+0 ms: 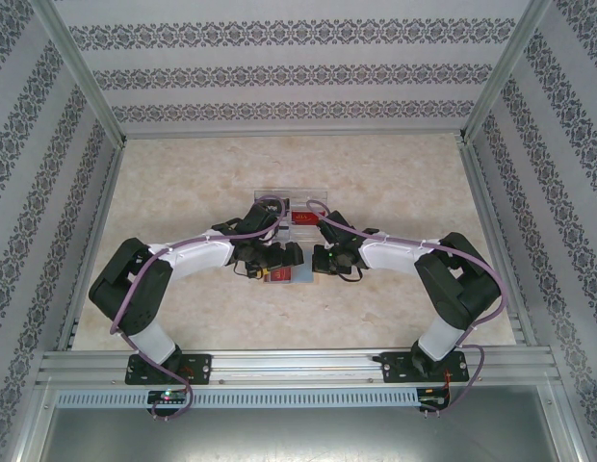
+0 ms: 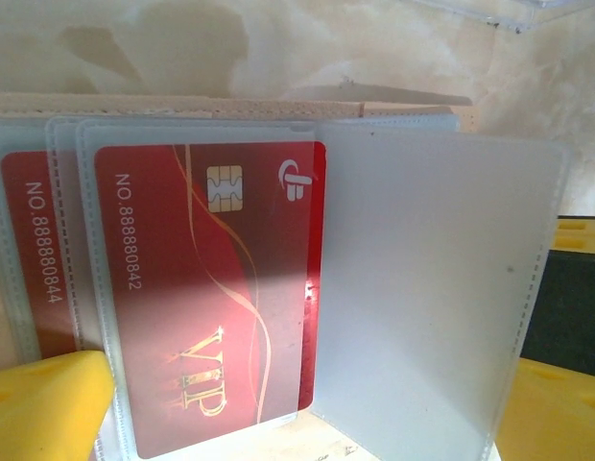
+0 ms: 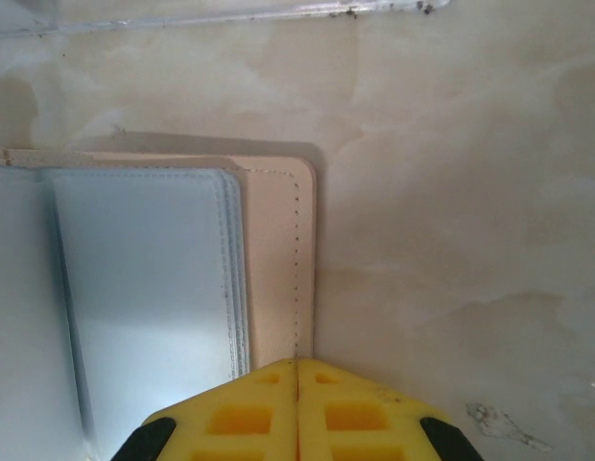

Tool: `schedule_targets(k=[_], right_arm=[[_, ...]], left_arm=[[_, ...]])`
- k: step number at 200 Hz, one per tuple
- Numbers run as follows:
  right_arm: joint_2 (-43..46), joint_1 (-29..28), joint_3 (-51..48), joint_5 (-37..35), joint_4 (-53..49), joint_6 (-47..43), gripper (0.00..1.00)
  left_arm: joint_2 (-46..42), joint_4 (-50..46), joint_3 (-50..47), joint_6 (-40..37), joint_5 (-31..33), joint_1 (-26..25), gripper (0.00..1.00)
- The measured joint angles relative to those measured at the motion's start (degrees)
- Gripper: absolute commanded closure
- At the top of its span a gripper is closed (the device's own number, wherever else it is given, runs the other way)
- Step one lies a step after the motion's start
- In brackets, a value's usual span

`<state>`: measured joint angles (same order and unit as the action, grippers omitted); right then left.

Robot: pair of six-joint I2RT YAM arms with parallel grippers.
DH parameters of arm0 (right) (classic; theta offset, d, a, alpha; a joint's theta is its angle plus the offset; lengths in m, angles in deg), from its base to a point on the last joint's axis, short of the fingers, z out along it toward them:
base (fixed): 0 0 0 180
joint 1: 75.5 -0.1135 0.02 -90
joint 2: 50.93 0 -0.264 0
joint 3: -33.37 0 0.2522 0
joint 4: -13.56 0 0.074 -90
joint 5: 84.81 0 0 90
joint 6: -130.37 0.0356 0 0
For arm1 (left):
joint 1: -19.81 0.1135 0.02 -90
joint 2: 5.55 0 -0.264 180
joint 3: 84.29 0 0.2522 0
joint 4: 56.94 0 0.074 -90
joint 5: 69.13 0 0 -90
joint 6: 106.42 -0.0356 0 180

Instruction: Take the credit cards out of the card holder

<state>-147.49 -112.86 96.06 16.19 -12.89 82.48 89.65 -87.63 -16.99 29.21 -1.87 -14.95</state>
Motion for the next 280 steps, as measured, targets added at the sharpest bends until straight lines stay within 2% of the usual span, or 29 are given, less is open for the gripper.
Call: schedule_targets(k=[105,124,156,176,198,280], right_arm=[[0.39,0.02,0.42,0.0,-1.22,-0.07,0.83],[1.46,0.04,0.55,-0.07,-3.23,-0.07,0.83],[4.0,-0.33,2.47,-0.17,-4.87,0.04,0.83],[4.17,-1.64,4.74,-0.13,-4.81,0.28,0.83],[3.74,-3.8,7.39,0.57,-4.55,1.22,0.83],[-5.44,-5.55,9.53,5.38,-0.09,5.57,0.83]], left_arm=[[-4.57,-1.14,0.5,-1.09,0.2,0.02,0.0],[-5.05,-2.14,0.48,-1.6,0.59,0.46,0.11],[-5.6,-2.36,-1.18,-1.88,1.16,3.41,0.5],[-5.6,-2.54,-2.67,-2.32,1.7,4.59,0.66],[-5.46,-2.6,-3.45,-2.75,1.77,4.83,0.72],[-1.9,-1.29,-5.01,-2.78,1.73,4.85,0.76]])
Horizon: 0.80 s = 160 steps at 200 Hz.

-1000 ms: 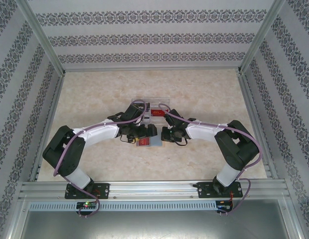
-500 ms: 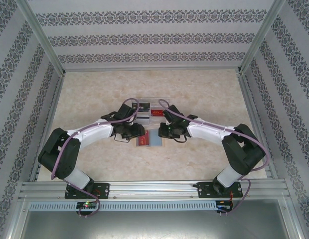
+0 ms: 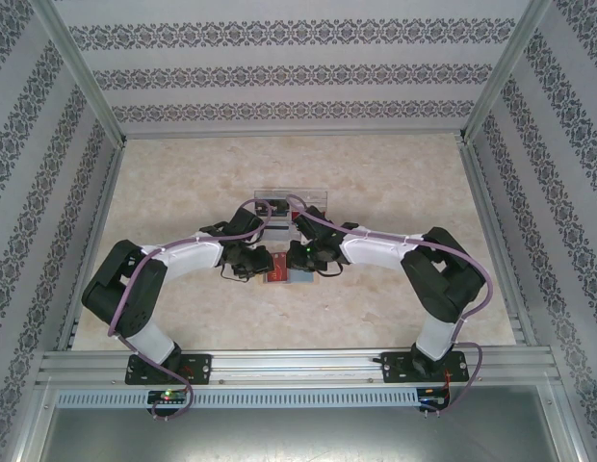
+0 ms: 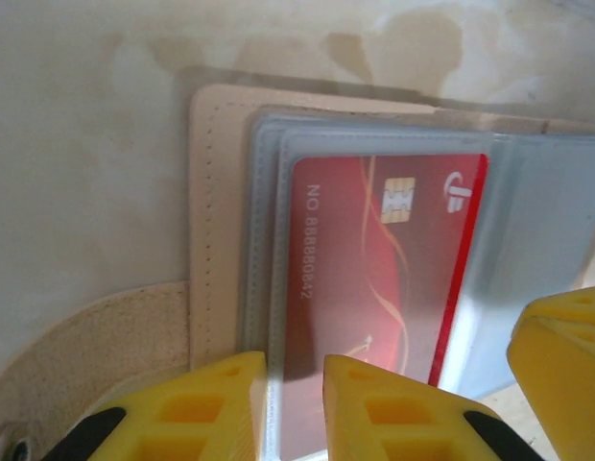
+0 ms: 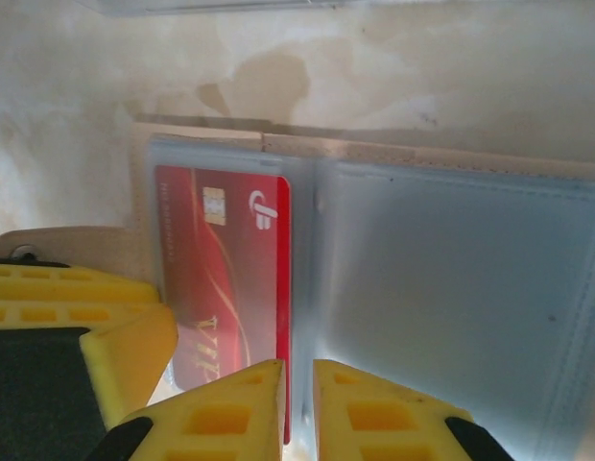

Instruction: Take the credit cards out of the card holder

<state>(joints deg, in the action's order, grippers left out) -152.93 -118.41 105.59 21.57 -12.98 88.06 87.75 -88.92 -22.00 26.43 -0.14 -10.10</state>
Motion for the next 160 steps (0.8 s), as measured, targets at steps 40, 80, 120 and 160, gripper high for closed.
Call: schedule_targets(k=[40,80,120,160], right_arm=[[-1.88,0.0,0.0,1.29,1.49,0.63,0.83],[-2.54,0.0,0.0,2.03,2.4,0.85,0.87],[-2.71,0.02,0.0,2.43,2.56,1.7,1.0],[-2.69,0.07,-0.5,2.4,3.1,1.73,1.0]], left_arm=[[0.02,1.22,-0.33,0.07,-0.59,0.0,0.77],[0.02,1.97,-0.7,0.28,-1.05,0.0,0.78],[0.04,1.92,-0.74,0.63,-0.98,0.0,0.87],[0.5,0.94,-0.22,0.9,-0.2,0.02,1.0]])
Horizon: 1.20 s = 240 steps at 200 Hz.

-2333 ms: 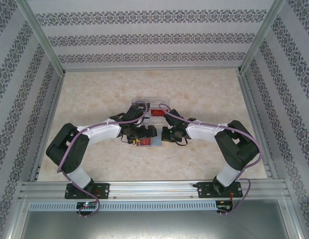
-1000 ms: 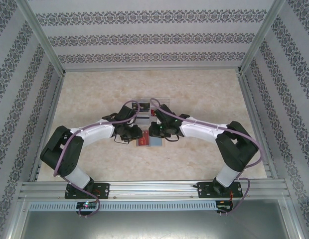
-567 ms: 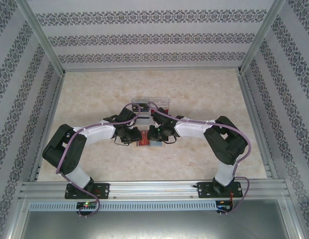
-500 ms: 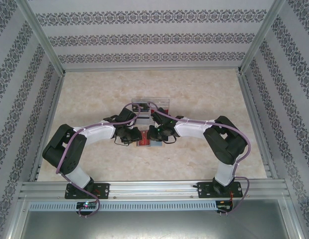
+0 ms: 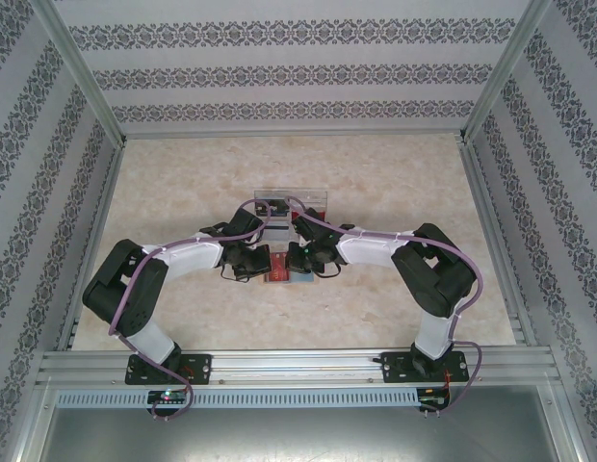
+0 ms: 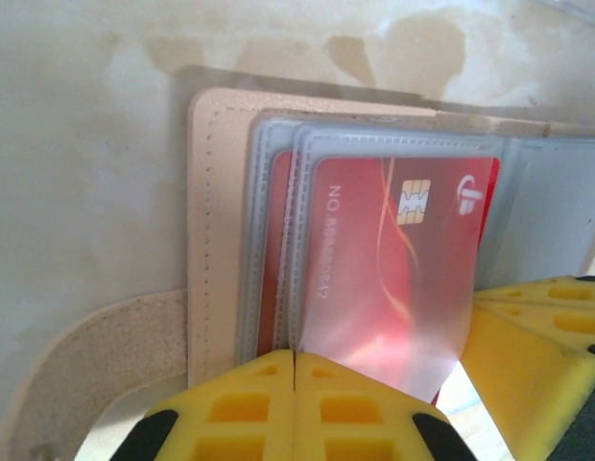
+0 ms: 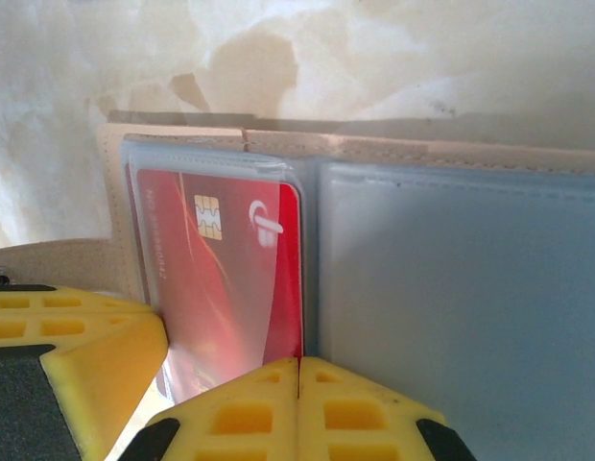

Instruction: Take the credit cards out of the card holder

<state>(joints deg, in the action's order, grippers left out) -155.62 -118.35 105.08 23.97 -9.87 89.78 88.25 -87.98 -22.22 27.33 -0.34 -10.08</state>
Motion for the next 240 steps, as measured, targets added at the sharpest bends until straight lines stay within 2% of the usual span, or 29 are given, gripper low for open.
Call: schedule_targets(k=[96,111,129,240], right_arm=[[4.92,2.6,-5.6,-0.26,0.7,-0.02,1.0],[5.25,2.62,-5.62,-0.26,0.76,-0.04,0.92],[5.55,2.47,-5.57,-0.22,1.01,-0.11,0.88],[0.98,1.33,-1.57,1.7,2.64,-0.13,0.85]], left_arm=[[0.39,-0.74,0.68,0.02,0.44,0.0,1.0],[0.39,-0.74,0.68,0.02,0.42,0.0,1.0],[0.39,-0.74,0.68,0.02,0.42,0.0,1.0],[0.39,-0.74,0.68,0.04,0.39,0.0,1.0]])
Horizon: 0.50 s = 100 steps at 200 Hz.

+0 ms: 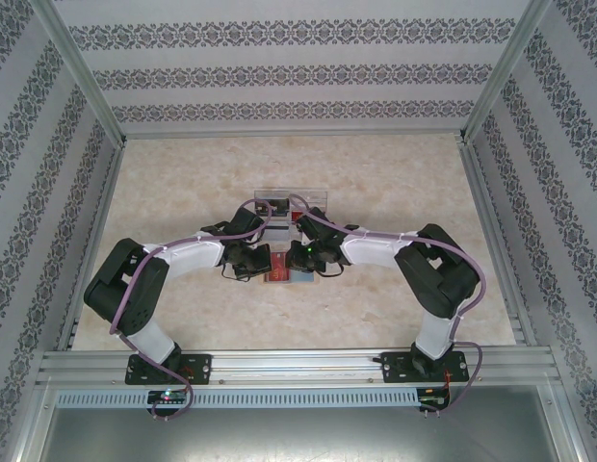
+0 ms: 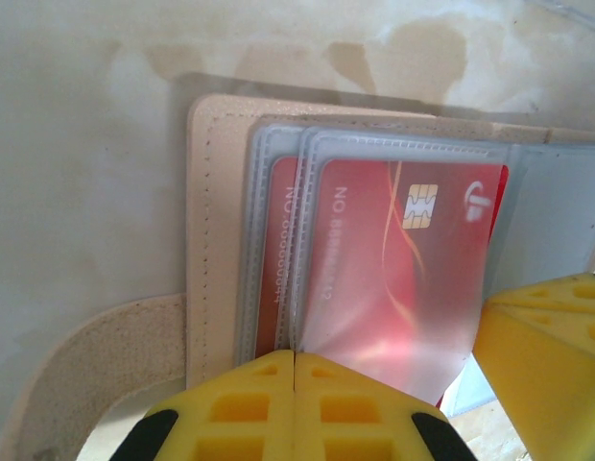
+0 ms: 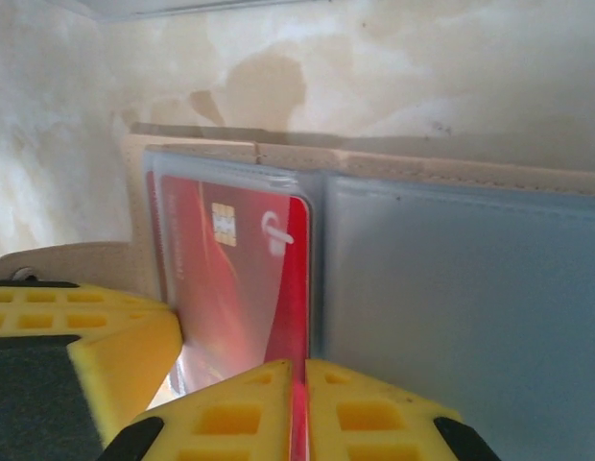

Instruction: Take the credit cards out of the card holder

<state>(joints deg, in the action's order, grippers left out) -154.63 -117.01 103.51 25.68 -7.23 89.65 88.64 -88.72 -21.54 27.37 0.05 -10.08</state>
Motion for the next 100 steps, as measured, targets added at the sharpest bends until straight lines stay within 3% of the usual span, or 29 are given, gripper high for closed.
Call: schedule_targets(k=[53,100], right_arm=[[-0.28,0.0,0.02,0.2,0.07,0.11,0.83],[-1.01,0.0,0.04,1.2,0.81,0.55,0.88]], left_arm=[[0.0,0.0,0.0,0.13,0.0,0.0,1.0],[0.0,0.02,0.0,0.13,-0.07,0.0,1.0]])
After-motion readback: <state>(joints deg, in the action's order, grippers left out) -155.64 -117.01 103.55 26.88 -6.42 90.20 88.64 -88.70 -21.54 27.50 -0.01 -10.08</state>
